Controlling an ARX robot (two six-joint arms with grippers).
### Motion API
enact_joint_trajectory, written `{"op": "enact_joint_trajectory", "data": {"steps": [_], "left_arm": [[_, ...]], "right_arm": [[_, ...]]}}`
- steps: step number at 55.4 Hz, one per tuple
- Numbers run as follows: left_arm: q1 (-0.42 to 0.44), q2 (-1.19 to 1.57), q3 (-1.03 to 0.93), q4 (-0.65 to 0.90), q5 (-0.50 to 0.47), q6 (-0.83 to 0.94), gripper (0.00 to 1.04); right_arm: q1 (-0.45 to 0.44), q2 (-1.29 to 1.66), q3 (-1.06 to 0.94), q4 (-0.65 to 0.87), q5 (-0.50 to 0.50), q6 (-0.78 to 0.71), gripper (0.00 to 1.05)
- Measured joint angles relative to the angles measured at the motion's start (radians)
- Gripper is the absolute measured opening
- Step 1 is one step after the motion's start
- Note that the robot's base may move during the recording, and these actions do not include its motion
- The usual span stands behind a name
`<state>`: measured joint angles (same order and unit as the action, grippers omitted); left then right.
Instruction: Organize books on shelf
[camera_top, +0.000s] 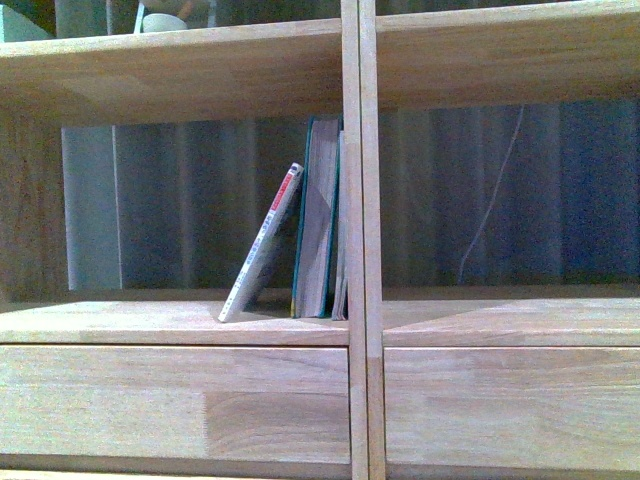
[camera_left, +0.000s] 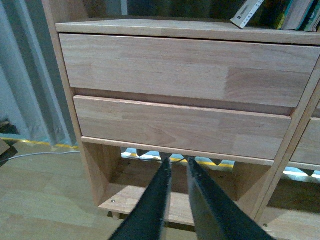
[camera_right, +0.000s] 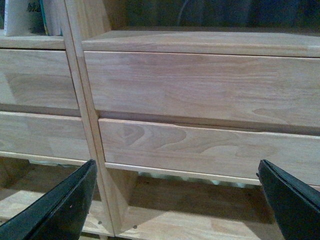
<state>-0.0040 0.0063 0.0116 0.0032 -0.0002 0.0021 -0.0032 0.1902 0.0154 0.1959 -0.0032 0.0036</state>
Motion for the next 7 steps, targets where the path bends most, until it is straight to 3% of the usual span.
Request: {"op": "enact_joint_trajectory", "data": {"steps": [7], "left_arm": [[0.000, 0.000, 0.000, 0.000, 0.000, 0.000, 0.50]], "right_arm": [[0.000, 0.000, 0.000, 0.000, 0.000, 0.000, 0.98]]}}
